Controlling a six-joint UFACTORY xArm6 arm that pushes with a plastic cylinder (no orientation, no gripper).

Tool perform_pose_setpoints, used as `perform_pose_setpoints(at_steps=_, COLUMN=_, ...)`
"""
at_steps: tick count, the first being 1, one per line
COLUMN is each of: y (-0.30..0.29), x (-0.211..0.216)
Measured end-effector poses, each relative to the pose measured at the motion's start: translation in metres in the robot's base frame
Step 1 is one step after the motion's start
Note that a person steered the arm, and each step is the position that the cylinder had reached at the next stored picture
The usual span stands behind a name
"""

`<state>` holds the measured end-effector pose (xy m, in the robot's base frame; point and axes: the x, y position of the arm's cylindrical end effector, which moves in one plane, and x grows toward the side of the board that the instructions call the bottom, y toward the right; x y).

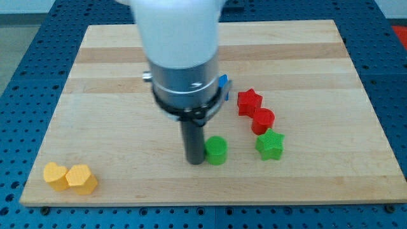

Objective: Move yellow heart bottom left to blue cube

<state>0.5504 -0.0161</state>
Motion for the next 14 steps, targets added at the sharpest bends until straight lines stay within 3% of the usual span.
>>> perform_pose_setpoints(at_steps=1, y=0.020, x=-0.004)
perform_pose_setpoints(at_steps=3, y=-0.018, x=0.067)
perform_pose_setpoints(at_steps=5, y=-0.069, x=0.068)
perform_pose_setpoints(at_steps=6, y=-0.141, x=0.068)
perform_pose_setpoints(at_steps=7, y=-0.132, x=0.054)
perform_pose_setpoints(at_steps=8, y=-0.100, x=0.008)
perform_pose_setpoints(at_steps=9, y=-0.171, x=-0.013)
perform_pose_setpoints(at_steps=10, y=-0.288, x=-0.019)
perform_pose_setpoints(at_steps=11, y=-0.289, x=-0.017)
perform_pose_setpoints(at_steps=13, y=-0.288, x=0.057)
perform_pose_setpoints(at_steps=14, y=-0.283, x=0.068)
